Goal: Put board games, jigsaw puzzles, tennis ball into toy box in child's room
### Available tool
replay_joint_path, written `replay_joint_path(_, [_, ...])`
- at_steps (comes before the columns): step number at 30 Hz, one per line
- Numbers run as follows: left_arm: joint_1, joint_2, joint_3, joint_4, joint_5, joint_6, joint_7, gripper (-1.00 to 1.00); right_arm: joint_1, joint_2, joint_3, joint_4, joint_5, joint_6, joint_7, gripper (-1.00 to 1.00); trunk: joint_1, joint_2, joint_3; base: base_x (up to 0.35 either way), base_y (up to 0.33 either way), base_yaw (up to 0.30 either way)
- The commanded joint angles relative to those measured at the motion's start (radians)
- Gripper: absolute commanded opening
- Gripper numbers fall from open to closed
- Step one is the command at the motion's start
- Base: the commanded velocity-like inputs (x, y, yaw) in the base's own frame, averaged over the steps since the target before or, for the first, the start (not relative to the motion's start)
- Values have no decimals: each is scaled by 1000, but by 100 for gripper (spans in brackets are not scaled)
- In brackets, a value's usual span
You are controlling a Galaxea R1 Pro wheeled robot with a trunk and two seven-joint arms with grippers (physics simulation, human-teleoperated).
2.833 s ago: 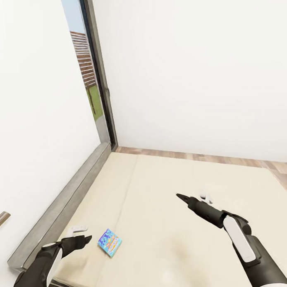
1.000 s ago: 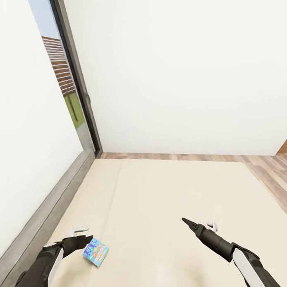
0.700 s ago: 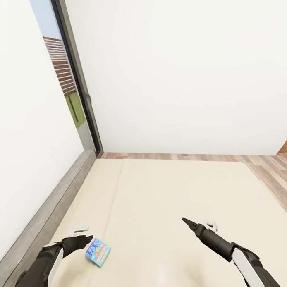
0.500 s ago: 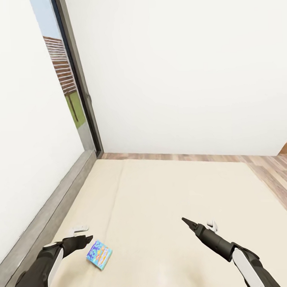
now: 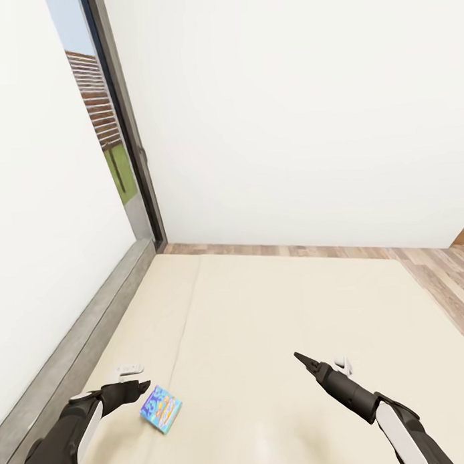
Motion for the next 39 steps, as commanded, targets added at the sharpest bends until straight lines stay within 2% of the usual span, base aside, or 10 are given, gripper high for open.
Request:
replay_joint_path(1, [-1,-1,4,-2,-5,6,-7,100,-1,0,-1,0,-7,8,0,100,1,-2,-4,0,0,0])
replay_joint_path(39, [-1,1,1,-1,-5,5,-7,100,-1,-1,-1,2,-8,7,5,100,1,-2,-61,0,0,0])
